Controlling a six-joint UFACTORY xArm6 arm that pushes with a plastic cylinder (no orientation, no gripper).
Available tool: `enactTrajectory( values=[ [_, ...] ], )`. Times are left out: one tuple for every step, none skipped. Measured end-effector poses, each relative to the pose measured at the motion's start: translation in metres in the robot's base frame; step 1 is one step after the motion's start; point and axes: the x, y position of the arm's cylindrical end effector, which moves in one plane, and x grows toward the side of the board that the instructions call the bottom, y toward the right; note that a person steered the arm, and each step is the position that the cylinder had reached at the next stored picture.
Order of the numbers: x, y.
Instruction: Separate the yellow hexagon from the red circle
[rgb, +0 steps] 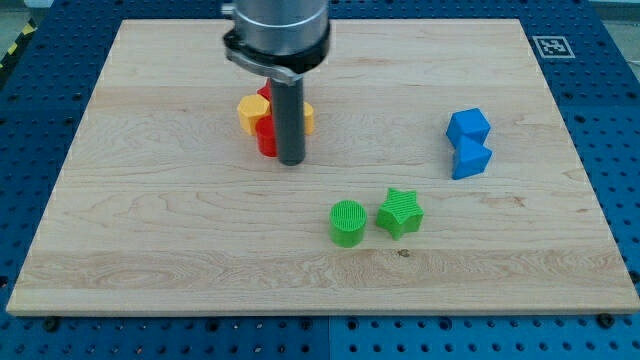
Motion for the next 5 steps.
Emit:
enactTrajectory(
  values=[
    [0.0,-0.027],
    [-0.012,-0.042],
    [-0.04,-0.08],
    [-0.054,-0.129],
    [-0.085,-0.17]
  ],
)
